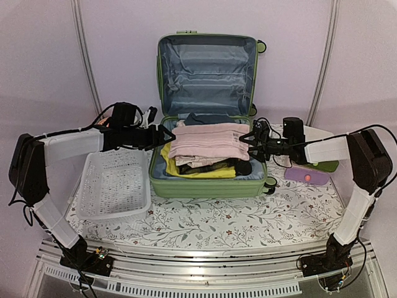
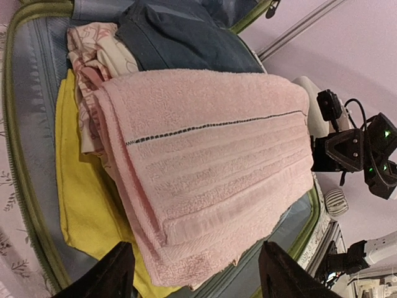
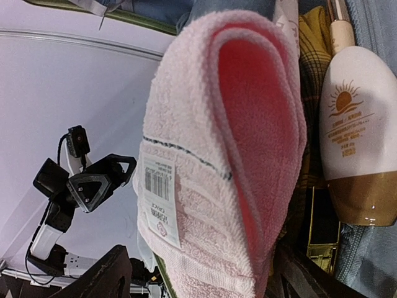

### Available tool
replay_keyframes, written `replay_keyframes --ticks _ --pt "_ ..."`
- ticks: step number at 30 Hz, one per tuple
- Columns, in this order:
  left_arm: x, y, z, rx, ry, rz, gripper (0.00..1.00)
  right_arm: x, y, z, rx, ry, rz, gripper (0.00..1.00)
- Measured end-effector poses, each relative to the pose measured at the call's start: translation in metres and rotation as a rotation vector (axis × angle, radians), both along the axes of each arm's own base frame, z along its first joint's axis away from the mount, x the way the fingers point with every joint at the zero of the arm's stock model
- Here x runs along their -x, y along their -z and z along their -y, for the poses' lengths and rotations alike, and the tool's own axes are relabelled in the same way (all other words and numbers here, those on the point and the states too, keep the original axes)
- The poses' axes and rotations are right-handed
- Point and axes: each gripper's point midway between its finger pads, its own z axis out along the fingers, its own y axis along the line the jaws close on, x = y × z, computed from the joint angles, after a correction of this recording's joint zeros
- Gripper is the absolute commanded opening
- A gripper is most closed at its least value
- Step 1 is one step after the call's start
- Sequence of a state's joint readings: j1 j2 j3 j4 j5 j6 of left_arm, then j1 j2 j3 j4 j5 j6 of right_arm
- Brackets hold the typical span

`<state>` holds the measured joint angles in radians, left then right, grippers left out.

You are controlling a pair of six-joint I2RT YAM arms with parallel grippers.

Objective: Open, take out, and arrange the luggage
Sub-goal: Adjust the clothes in the opened luggage.

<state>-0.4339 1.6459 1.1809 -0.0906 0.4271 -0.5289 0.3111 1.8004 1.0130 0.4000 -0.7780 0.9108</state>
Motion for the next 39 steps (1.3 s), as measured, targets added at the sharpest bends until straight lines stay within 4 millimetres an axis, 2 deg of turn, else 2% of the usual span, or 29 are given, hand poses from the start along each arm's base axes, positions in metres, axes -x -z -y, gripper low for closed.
replay_keyframes --ticks 13,22,23,28,31,32,34,39 --pt "-0.001 0.000 -0.001 -0.009 -0.007 0.003 0.71 -0.006 0.005 0.009 0.114 0.116 -0.051 0.81" --pt "-0.001 0.000 -0.001 -0.010 -0.007 0.005 0.71 -0.002 0.005 -0.004 0.046 0.062 -0.105 0.75" --pt "-0.001 0.000 -0.001 -0.010 -0.007 0.005 0.71 -0.001 0.006 -0.006 0.035 0.057 -0.112 0.72" --pt "-0.001 0.000 -0.001 -0.010 -0.007 0.004 0.71 0.010 0.005 -0.010 -0.036 0.019 -0.149 0.45" --pt "-0.001 0.000 -0.001 -0.011 -0.007 0.004 0.71 0.013 0.000 -0.010 -0.061 0.023 -0.159 0.25" --pt "-0.001 0.000 -0.001 -0.011 -0.007 0.004 0.71 0.015 -0.003 -0.010 -0.068 0.025 -0.157 0.15" --pt "-0.001 0.000 -0.001 -0.010 -0.007 0.005 0.71 0.016 -0.013 -0.009 -0.078 0.027 -0.139 0.05" --pt "-0.001 -0.001 -0.001 -0.010 -0.007 0.007 0.71 0.018 -0.035 -0.006 -0.085 0.039 -0.087 0.03"
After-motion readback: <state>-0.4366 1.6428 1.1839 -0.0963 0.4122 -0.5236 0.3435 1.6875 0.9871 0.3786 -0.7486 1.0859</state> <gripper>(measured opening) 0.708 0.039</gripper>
